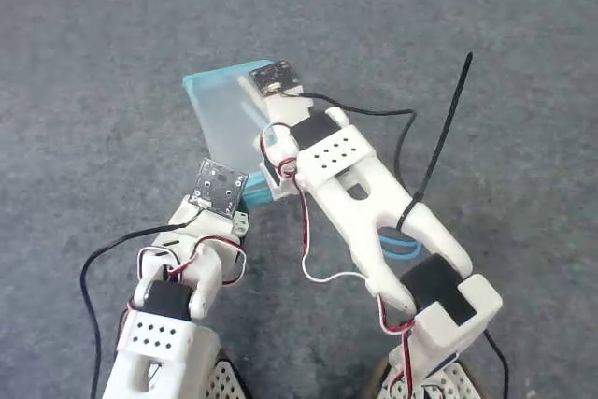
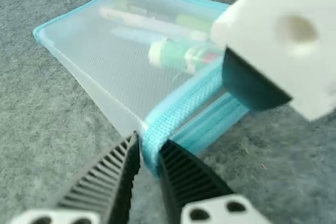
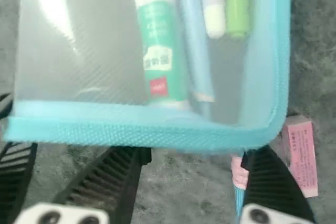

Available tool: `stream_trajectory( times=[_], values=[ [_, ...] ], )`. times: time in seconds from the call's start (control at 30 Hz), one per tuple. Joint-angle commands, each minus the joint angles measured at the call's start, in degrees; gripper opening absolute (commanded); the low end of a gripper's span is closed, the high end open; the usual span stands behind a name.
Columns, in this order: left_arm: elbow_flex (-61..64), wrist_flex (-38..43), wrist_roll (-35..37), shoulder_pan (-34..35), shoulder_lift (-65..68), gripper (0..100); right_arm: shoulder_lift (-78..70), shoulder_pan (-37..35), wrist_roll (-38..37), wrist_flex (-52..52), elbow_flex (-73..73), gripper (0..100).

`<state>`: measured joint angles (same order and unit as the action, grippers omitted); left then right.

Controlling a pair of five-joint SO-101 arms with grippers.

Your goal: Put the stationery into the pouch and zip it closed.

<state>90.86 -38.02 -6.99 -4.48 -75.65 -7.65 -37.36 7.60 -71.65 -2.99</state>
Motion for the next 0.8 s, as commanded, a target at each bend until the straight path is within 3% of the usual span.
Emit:
stream_trajectory(
  times=[0.0,0.23,0.37,0.57,0.63,0.77],
  values=[
    [-0.5,1.8,-0.8,-0.3,0.3,1,11.3,0.2,-4.9,-1.3,4.6,28.6],
    [-0.5,1.8,-0.8,-0.3,0.3,1,26.5,1.2,-18.6,-12.0,3.3,28.6],
    [-0.5,1.8,-0.4,0.0,0.3,1,30.7,3.3,-21.2,-16.2,-1.5,28.6],
    [-5.2,1.8,11.1,16.9,0.4,1,32.3,17.2,-21.5,-12.0,-14.9,28.5],
    [-5.1,0.2,8.6,14.7,0.4,1,32.2,21.2,-23.4,-7.1,-20.5,28.5],
    [-1.7,-2.2,-1.7,-1.0,0.4,1,32.2,25.1,-28.9,3.6,-31.3,28.5]
  ],
)
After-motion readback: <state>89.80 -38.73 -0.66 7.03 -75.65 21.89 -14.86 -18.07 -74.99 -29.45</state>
